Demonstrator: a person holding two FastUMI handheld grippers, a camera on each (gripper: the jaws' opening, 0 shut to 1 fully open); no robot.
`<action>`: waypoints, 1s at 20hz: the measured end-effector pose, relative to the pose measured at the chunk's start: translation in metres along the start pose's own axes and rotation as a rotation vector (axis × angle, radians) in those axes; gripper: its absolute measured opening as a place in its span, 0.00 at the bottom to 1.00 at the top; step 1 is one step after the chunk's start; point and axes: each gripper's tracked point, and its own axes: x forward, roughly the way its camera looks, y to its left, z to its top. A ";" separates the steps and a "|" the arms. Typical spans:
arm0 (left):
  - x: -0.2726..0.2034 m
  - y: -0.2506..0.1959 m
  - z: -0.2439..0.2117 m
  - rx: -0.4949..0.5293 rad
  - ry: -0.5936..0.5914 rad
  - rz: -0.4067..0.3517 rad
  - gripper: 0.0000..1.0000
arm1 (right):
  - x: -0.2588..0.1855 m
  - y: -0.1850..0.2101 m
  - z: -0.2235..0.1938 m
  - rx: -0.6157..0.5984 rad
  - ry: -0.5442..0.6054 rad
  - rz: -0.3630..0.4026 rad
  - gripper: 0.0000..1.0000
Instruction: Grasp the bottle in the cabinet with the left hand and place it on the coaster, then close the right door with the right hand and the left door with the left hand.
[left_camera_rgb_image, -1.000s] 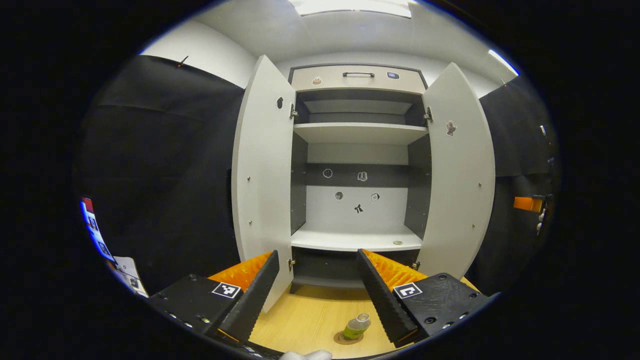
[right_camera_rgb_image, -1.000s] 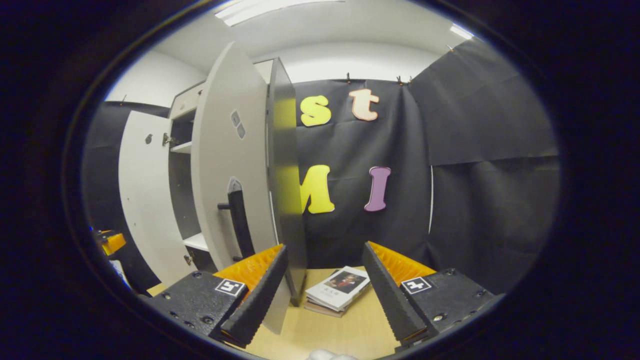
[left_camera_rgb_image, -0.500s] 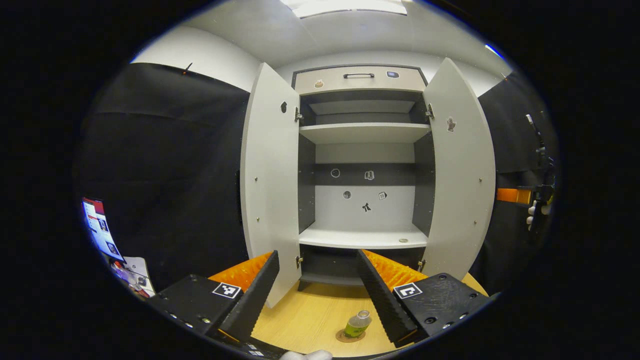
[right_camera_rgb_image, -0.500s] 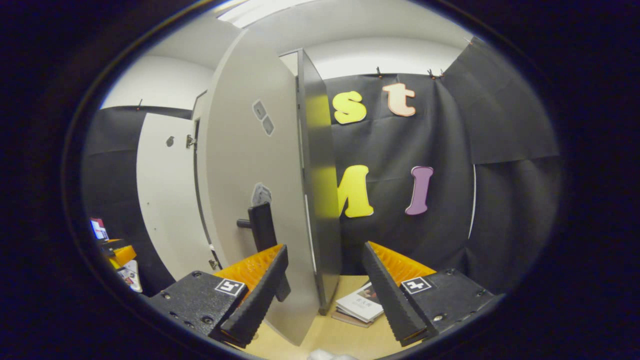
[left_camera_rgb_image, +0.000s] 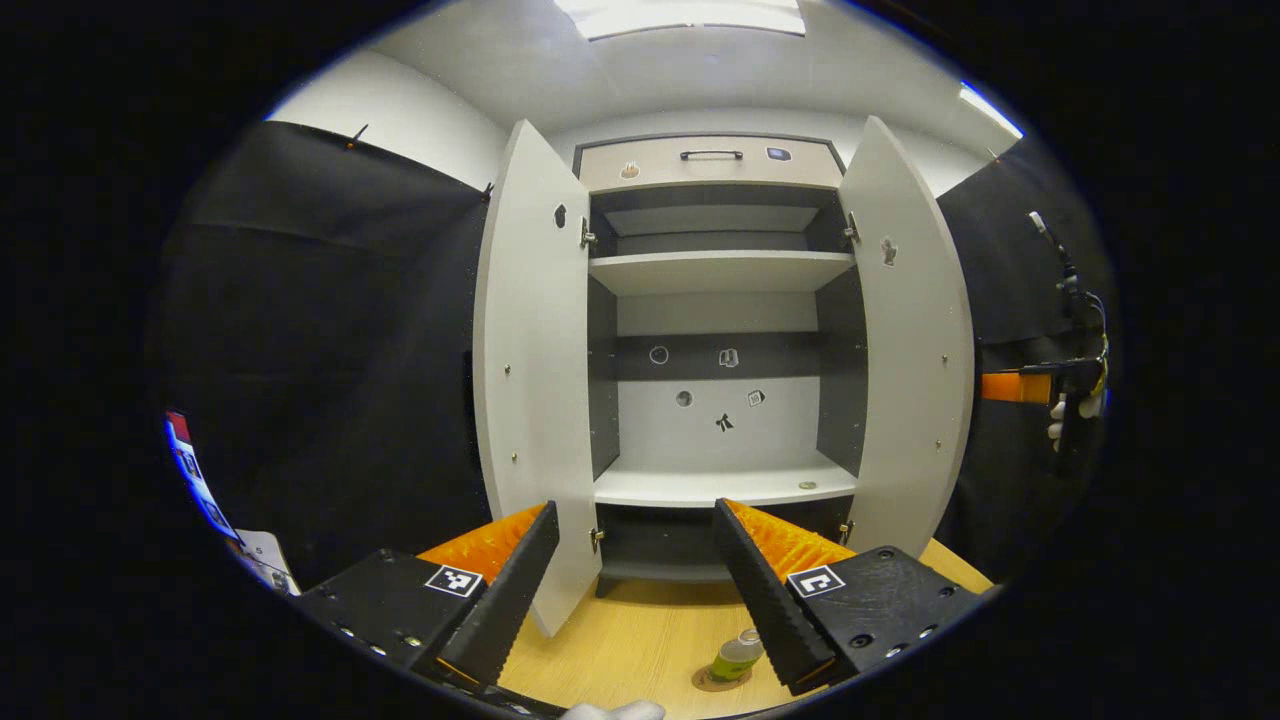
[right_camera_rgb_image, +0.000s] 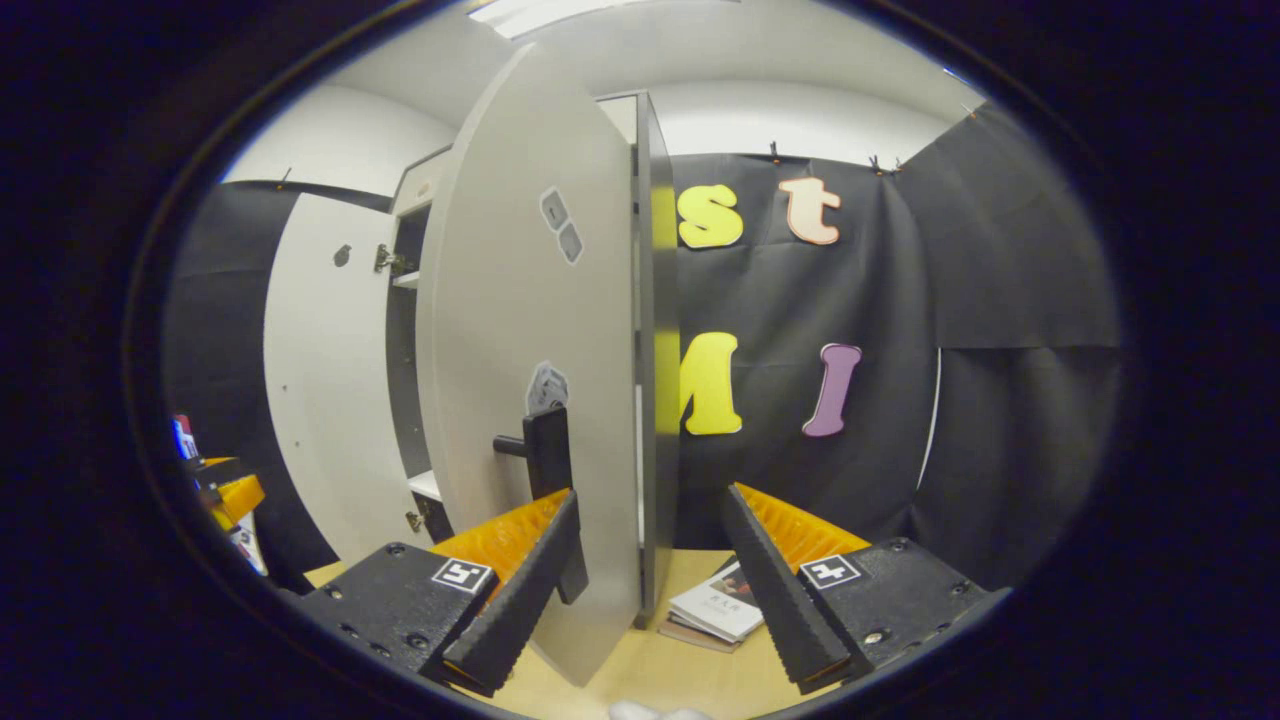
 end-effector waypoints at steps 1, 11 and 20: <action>0.001 0.003 -0.002 -0.002 0.002 -0.009 0.95 | 0.001 0.009 -0.001 0.001 0.000 -0.002 0.97; 0.008 0.043 -0.007 -0.016 -0.002 -0.041 0.95 | 0.035 0.108 -0.004 0.008 -0.007 0.055 0.97; 0.005 0.079 -0.015 -0.034 0.010 0.001 0.95 | 0.014 0.185 -0.016 -0.084 0.002 0.196 0.97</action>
